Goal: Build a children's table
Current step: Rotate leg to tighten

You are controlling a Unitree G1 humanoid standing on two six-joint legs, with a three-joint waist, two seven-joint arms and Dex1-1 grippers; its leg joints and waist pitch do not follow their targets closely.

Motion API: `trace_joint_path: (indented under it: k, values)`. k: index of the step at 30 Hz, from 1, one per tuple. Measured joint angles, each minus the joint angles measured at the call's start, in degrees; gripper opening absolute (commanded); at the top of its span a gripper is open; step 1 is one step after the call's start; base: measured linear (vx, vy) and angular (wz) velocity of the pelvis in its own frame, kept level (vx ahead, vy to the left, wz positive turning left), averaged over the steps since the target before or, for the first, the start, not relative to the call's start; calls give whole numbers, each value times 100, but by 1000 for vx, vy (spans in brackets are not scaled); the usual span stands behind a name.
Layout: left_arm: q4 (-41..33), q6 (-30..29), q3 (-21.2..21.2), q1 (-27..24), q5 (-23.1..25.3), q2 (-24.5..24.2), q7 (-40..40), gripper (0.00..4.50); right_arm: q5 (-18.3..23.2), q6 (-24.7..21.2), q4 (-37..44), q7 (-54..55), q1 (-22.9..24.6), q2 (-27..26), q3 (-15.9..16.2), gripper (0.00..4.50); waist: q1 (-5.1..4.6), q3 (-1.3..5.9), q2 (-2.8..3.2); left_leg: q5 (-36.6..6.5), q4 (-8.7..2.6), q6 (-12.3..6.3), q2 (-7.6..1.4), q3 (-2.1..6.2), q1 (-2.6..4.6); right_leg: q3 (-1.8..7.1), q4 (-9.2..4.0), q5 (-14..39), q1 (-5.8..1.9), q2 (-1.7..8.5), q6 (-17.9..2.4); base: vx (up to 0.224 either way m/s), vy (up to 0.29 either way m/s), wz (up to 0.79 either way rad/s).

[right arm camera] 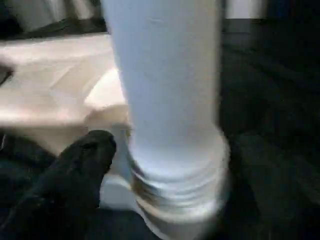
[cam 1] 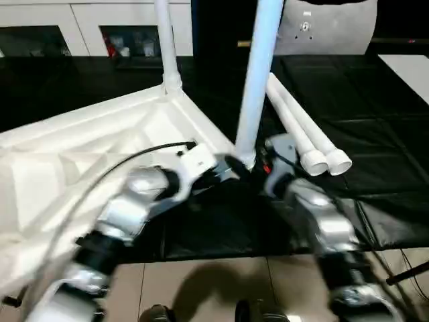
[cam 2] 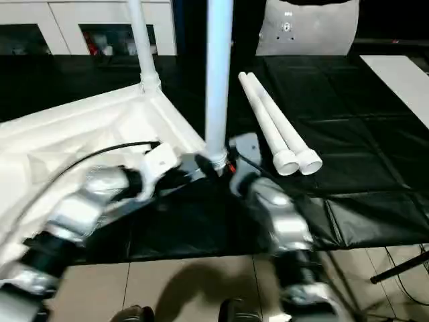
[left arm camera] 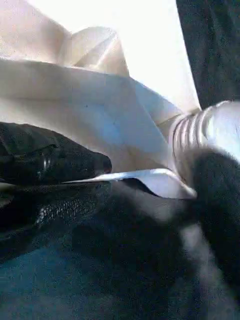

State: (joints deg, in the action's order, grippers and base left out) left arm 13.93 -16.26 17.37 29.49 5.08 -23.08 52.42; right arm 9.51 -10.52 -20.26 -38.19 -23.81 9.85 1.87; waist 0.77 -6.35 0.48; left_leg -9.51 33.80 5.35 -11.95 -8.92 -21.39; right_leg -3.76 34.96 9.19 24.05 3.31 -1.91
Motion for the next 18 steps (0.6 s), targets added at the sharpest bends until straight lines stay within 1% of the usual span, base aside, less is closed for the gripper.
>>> trace_joint_path:
  k: [1, 2, 6, 9, 11, 12, 13, 14, 16, 17, 18]
  values:
    - [5, 127, 36, 1, -29, -131, 198, 0, -10, 83, 15, -310, 0, 217, 109, 444, 27, 0, 0, 0, 1, 0, 0, 0, 0, 0, 0, 0, -1, 1, 0, 0, 0, 0]
    - [13, 233, 63, 0, -63, -256, 402, 0, -25, 180, 46, -634, 0, 433, 192, 444, 82, 0, 0, 0, 2, 0, -1, 0, 4, 1, -1, 0, -5, 2, 0, 0, 0, 0]
    - [100, 612, 142, 16, -106, -409, 872, 0, -33, 331, 108, -1162, -19, 630, 331, 444, 169, 0, 0, 0, 4, -1, 0, 0, 6, 6, -1, 0, -12, 16, 0, 0, 0, 0]
    - [215, 932, 254, 56, -264, -566, 1338, 0, 128, 367, 108, -1893, -59, 965, 486, 444, 200, 1, 0, -2, 9, -5, 3, -1, 8, 9, -2, 0, -18, 19, -1, 0, 0, 0]
    - [284, 1074, 275, 75, -313, -621, 1521, 0, 202, 368, 108, -2243, -62, 1100, 527, 444, 225, 0, 0, -2, 9, -4, 0, -1, 11, 8, 1, 0, -18, 16, -1, 0, 0, 0]
    - [314, 1131, 291, 94, -312, -636, 1584, 0, 212, 363, 108, -2392, -63, 1127, 563, 428, 231, 0, 0, -2, 9, -4, -2, -1, 13, 8, 2, 0, -19, 15, -1, 0, 0, 0]
    - [346, 1182, 318, 121, -312, -650, 1642, 0, 215, 363, 109, -2530, -66, 1154, 611, 428, 237, 0, 0, -2, 9, -4, -2, -1, 15, 7, 4, 0, -19, 14, -1, 0, 0, 0]
    - [391, 1240, 363, 169, -311, -658, 1713, 0, 212, 364, 108, -2682, -72, 1192, 698, 409, 244, 0, 0, -1, 9, -4, -2, -1, 15, 7, 4, 0, -19, 14, 0, 0, 0, 0]
    - [454, 1300, 400, 221, -310, -660, 1790, 0, 206, 380, 100, -2862, -100, 1236, 815, 406, 245, 0, 0, -1, 10, -4, -2, -2, 14, 8, 4, 0, -19, 14, -1, 0, 0, 0]
    - [496, 1335, 406, 250, -309, -660, 1835, 0, 193, 394, 96, -2932, -125, 1262, 870, 389, 245, 0, 0, -1, 10, -4, -2, -1, 14, 8, 3, -1, -19, 15, -1, 0, 0, 0]
    - [518, 1372, 407, 258, -307, -661, 1862, 0, 186, 410, 91, -2976, -134, 1278, 883, 389, 247, 0, 0, -1, 10, -4, -2, -1, 14, 8, 3, 0, -20, 15, -1, 0, 0, 0]
